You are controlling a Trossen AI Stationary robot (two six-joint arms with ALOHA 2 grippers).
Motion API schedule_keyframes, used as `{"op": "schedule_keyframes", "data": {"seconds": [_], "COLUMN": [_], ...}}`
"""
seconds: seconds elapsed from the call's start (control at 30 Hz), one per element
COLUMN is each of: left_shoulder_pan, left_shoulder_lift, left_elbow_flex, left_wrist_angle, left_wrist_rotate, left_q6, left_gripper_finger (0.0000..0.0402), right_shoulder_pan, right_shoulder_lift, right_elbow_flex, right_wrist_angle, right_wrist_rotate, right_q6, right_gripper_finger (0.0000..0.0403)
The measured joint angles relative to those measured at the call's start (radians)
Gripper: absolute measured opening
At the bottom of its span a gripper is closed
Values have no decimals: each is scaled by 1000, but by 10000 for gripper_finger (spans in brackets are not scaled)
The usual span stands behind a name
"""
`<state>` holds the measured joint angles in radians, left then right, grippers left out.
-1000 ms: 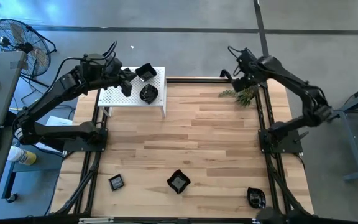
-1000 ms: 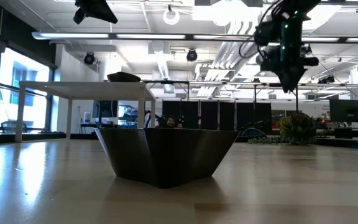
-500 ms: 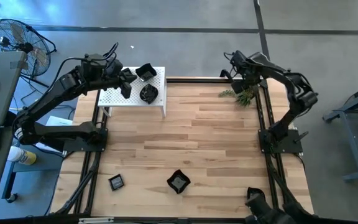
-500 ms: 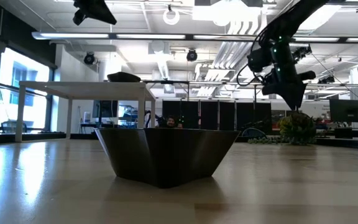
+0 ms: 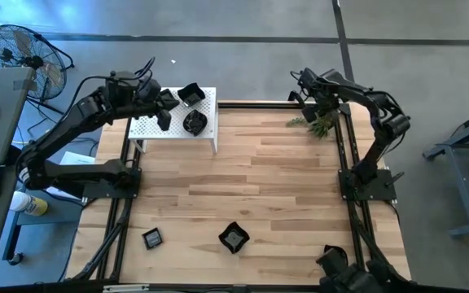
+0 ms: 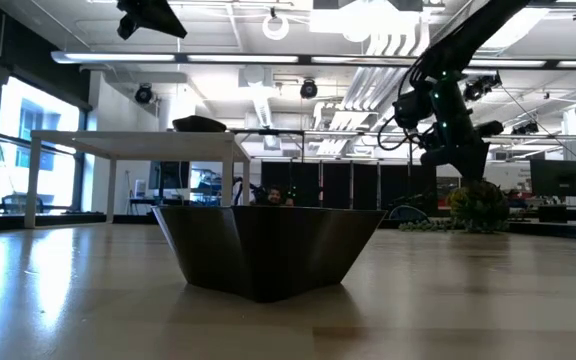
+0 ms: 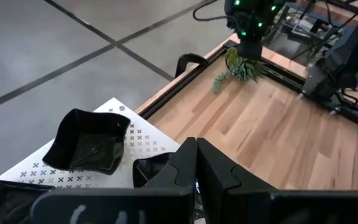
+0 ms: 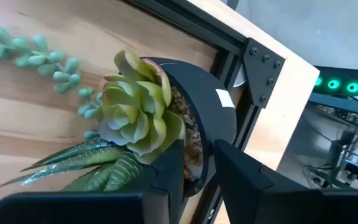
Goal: Pick & Place Mini shaped plates
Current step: Stack the black leaf shaped plate on top of the other black leaf shaped plate on the shelf
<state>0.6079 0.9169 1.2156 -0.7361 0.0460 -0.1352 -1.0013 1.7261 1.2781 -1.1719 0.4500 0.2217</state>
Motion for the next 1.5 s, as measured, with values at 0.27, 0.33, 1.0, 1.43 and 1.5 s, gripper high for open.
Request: {"op": "schedule_keyframes", "data": {"seconds": [0.27, 0.33, 1.0, 1.43, 1.5], "left_shoulder_pan": [0, 0, 0, 0, 0], "left_shoulder_lift": [-44, -54, -139, -145, -157], "left_elbow_flex": [0, 0, 0, -60, -117], "left_wrist_angle": [0, 0, -53, -23, 0], "left_wrist_rotate": [0, -1, -4, 87, 115], "left_q6": [0, 0, -31, -20, -26], "left_gripper_finger": [0, 0, 0, 0, 0], "right_shoulder_pan": [-7, -7, -72, 141, 208], "right_shoulder_lift": [2, 1, -56, -305, -389], "right_elbow_flex": [1, 1, 71, -2, -60], "right_wrist_angle": [21, 21, 30, 163, 223], "right_wrist_rotate": [3, 4, -220, -312, -355], "right_q6": [-24, -28, 72, 13, 37], "right_gripper_finger": [13, 5, 12, 7, 3]}}
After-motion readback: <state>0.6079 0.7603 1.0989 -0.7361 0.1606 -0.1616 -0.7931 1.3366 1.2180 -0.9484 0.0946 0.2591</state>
